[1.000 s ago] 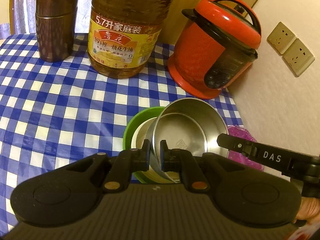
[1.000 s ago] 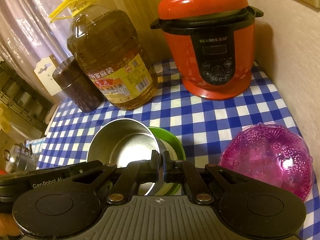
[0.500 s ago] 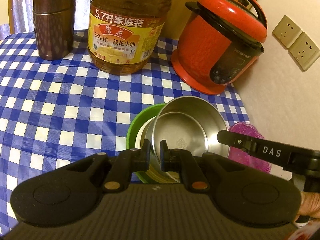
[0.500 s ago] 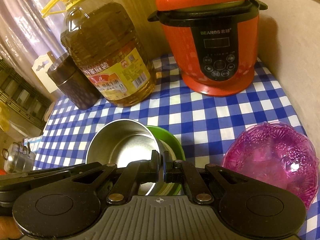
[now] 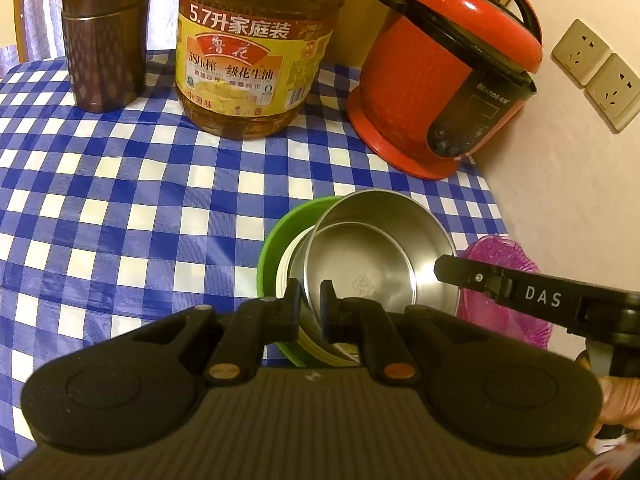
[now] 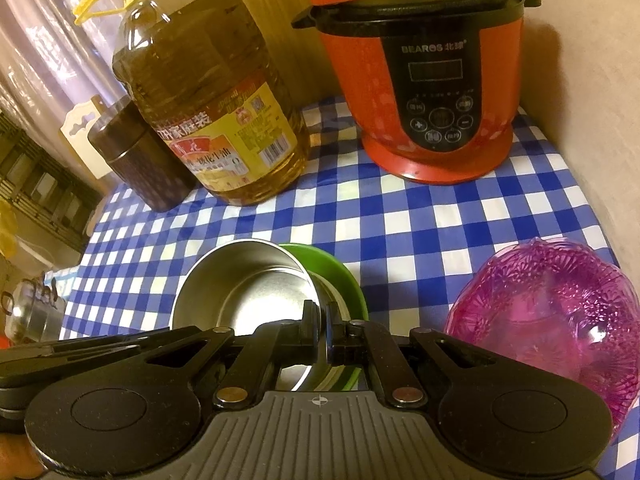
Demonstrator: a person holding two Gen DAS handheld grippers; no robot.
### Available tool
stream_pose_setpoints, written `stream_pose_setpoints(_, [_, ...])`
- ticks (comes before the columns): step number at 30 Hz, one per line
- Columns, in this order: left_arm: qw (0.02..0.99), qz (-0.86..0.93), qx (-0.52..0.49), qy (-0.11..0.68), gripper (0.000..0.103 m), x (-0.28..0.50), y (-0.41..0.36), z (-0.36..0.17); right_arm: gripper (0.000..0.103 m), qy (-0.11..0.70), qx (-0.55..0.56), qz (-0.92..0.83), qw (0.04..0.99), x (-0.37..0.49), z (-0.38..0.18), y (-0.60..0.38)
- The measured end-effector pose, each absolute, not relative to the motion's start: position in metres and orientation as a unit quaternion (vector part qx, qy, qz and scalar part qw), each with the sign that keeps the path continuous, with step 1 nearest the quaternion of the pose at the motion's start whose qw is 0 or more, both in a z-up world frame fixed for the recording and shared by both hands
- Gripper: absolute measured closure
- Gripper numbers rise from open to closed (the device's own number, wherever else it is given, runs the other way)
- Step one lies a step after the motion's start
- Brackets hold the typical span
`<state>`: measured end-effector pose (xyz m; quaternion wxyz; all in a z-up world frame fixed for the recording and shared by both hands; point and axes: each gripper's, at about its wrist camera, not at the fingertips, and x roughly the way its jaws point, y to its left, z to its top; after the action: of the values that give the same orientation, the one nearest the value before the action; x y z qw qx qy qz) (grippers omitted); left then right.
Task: Organize plates and bowls
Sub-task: 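Lower the steel bowl into the green bowl over the cream container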
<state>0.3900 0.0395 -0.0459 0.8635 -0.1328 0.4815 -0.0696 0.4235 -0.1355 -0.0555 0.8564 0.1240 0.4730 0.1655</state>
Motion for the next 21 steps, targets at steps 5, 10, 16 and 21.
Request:
stream_pose_setpoints(5, [0.862, -0.07, -0.131, 0.484, 0.095, 0.391, 0.04, -0.049, 0.099, 0.479, 0.127, 0.164, 0.853, 0.426, -0.06, -0.136])
stream_pose_setpoints(10, [0.862, -0.069, -0.128, 0.486, 0.095, 0.393, 0.039, -0.052, 0.099, 0.483, 0.129, 0.163, 0.851, 0.427, -0.064, -0.136])
stream_pose_setpoints(16, [0.862, -0.064, -0.125, 0.487, 0.095, 0.395, 0.04, -0.056, 0.099, 0.486, 0.13, 0.163, 0.849, 0.427, -0.069, -0.134])
stream_pose_setpoints(21, [0.864, -0.063, -0.12, 0.486, 0.095, 0.395, 0.04, -0.056, 0.099, 0.488, 0.134, 0.16, 0.847, 0.429, -0.073, -0.134])
